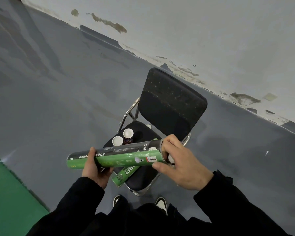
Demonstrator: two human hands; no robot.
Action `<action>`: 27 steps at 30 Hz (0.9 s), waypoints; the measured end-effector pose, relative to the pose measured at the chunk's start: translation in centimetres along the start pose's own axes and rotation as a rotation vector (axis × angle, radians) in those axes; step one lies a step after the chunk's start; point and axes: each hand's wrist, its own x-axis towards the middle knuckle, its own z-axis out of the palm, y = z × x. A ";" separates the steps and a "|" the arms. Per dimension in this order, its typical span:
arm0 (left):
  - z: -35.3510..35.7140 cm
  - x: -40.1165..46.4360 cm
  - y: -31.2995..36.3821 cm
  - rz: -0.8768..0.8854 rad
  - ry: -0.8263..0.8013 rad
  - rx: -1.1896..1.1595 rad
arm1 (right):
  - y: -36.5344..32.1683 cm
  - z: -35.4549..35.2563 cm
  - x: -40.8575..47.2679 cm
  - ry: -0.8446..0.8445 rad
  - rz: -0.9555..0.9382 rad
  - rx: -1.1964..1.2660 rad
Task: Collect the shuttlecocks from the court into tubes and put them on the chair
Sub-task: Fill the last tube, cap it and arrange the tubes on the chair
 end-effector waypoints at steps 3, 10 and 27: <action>0.0 0.4 0.2 -0.009 -0.019 -0.003 | 0.1 0.2 0.7 0.027 0.097 0.199; 0.9 1.4 3.0 0.222 -0.013 -0.025 | 2.0 1.4 1.7 0.575 0.570 0.468; 1.0 2.1 3.8 0.166 -0.097 -0.102 | 0.7 1.5 1.9 0.574 0.499 0.856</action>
